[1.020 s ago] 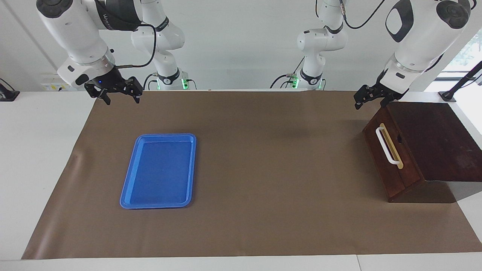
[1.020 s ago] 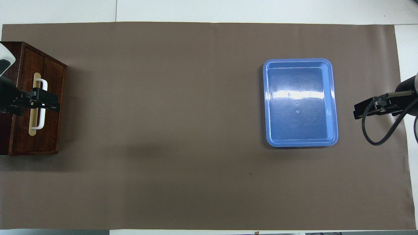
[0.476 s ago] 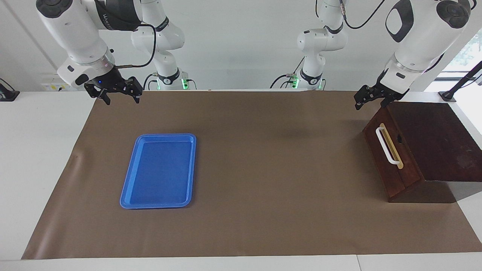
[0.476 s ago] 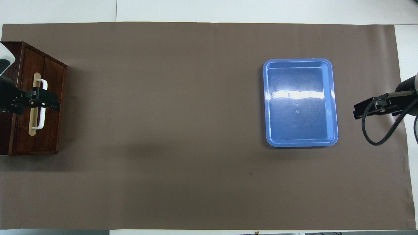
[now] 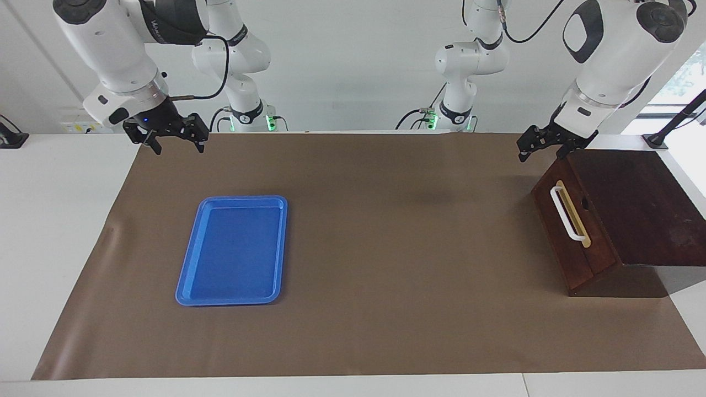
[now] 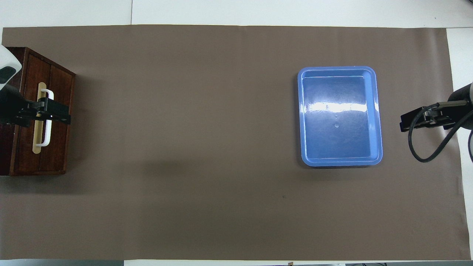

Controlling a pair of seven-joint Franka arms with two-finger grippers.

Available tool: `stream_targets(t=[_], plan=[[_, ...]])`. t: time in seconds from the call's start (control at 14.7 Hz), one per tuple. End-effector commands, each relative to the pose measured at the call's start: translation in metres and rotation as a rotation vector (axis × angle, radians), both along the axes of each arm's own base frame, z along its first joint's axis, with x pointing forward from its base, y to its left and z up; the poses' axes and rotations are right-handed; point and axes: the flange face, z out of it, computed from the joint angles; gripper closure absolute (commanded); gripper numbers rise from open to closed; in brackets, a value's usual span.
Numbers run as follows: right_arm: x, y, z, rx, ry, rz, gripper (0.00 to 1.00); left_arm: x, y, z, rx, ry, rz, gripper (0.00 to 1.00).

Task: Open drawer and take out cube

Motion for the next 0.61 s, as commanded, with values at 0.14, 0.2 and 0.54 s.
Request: stream_targets(t=[0.14, 0.2, 0.54], plan=[[0.000, -0.001, 0.002, -0.011, -0.031, -0.155, 0.00, 0.006, 0.000, -0.006, 0.061, -0.089, -0.061, 0.00], [0.000, 0.001, 0.001, -0.016, -0.030, -0.201, 0.00, 0.009, 0.001, -0.007, 0.074, -0.106, -0.075, 0.00], [0.004, 0.015, -0.008, 0.015, -0.012, -0.503, 0.00, 0.021, -0.005, -0.052, 0.209, -0.162, -0.160, 0.00]])
